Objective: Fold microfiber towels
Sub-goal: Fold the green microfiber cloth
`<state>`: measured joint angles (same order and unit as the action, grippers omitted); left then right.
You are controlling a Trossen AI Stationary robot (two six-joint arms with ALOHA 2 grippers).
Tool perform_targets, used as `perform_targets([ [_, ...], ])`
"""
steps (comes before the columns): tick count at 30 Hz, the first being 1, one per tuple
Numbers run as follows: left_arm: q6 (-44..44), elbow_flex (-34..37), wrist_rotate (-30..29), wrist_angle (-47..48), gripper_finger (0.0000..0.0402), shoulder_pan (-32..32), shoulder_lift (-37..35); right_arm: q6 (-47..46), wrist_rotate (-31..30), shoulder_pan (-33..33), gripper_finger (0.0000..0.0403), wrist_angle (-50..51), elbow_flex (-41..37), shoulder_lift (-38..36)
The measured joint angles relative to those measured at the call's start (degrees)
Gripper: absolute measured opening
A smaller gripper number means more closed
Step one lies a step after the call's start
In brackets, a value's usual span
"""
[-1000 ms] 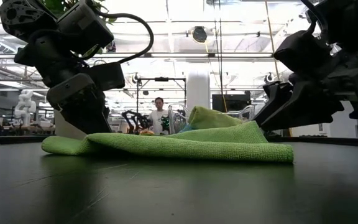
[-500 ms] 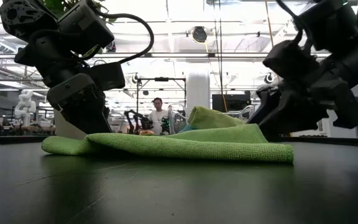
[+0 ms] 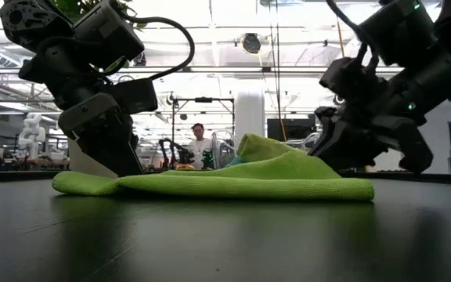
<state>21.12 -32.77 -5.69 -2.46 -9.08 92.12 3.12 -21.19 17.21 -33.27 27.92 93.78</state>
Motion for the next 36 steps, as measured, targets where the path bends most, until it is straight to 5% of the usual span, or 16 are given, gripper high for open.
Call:
perform_targets([
  [9, -0.45, -0.04, -0.60, 0.82, 0.0170, -1.14, 0.00, -0.84, -10.37, 1.29, 0.0001, 15.44, -0.02, -10.80],
  [17, -0.33, -0.04, -0.60, 0.83, 0.0170, -1.16, 0.00, -8.00, -14.89, 2.50, 0.0000, 25.66, -0.02, -11.46],
  [22, -0.39, 0.00, -0.57, 0.66, 0.0170, -1.16, 0.00, -13.76, -15.22, 5.16, 0.0000, 29.28, -0.04, -11.44],
  [29, -1.82, 0.20, -0.55, -1.22, 0.0170, -1.16, 0.02, -8.31, -14.24, 6.53, 0.0000, 21.38, -0.04, -11.44],
  [36, -1.75, 0.13, -0.26, -2.88, 0.0170, -1.18, 0.04, -9.32, -6.45, 5.03, 0.0000, 20.91, -0.04, -10.50],
])
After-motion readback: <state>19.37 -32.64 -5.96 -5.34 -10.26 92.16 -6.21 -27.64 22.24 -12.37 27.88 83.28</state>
